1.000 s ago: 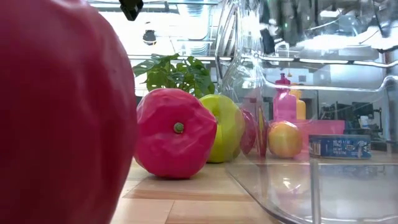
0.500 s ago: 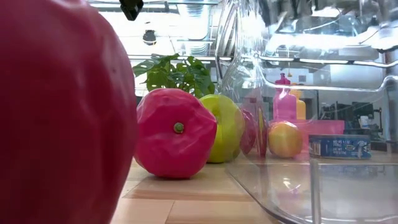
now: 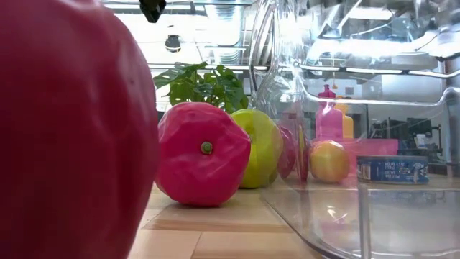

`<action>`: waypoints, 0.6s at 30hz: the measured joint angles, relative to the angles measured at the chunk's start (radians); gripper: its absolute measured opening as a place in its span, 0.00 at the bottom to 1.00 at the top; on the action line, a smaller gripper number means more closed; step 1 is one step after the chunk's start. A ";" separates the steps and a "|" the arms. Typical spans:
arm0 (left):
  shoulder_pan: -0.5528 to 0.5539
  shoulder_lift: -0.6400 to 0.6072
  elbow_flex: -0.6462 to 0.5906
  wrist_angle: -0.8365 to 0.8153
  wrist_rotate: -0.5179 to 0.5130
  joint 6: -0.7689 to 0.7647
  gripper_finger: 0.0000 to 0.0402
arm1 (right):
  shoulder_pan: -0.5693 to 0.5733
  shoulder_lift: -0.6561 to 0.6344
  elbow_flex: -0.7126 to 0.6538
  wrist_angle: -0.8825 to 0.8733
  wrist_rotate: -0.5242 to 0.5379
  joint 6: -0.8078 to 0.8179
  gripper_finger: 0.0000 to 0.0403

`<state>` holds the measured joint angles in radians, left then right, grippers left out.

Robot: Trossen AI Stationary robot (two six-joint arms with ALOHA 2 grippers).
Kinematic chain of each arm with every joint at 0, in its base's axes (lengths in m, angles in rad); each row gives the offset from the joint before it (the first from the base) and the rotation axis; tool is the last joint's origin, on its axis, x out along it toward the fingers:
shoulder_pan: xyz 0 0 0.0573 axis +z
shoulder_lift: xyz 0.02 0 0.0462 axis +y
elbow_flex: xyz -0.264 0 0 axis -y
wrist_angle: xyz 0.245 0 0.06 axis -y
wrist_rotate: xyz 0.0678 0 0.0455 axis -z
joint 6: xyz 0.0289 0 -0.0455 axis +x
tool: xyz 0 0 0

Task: Pick & Place Food Item
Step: Put the blue tuna can into the transparent bin

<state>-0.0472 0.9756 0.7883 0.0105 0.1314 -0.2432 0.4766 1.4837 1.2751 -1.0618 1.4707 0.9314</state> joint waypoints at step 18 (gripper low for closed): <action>0.000 0.000 0.000 0.101 0.000 0.003 0.56 | 0.117 0.001 0.000 -0.008 0.020 0.000 0.70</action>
<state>-0.0471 0.9756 0.7883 0.1111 0.1314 -0.2401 0.5933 1.4845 1.2751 -1.0700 1.4904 0.9314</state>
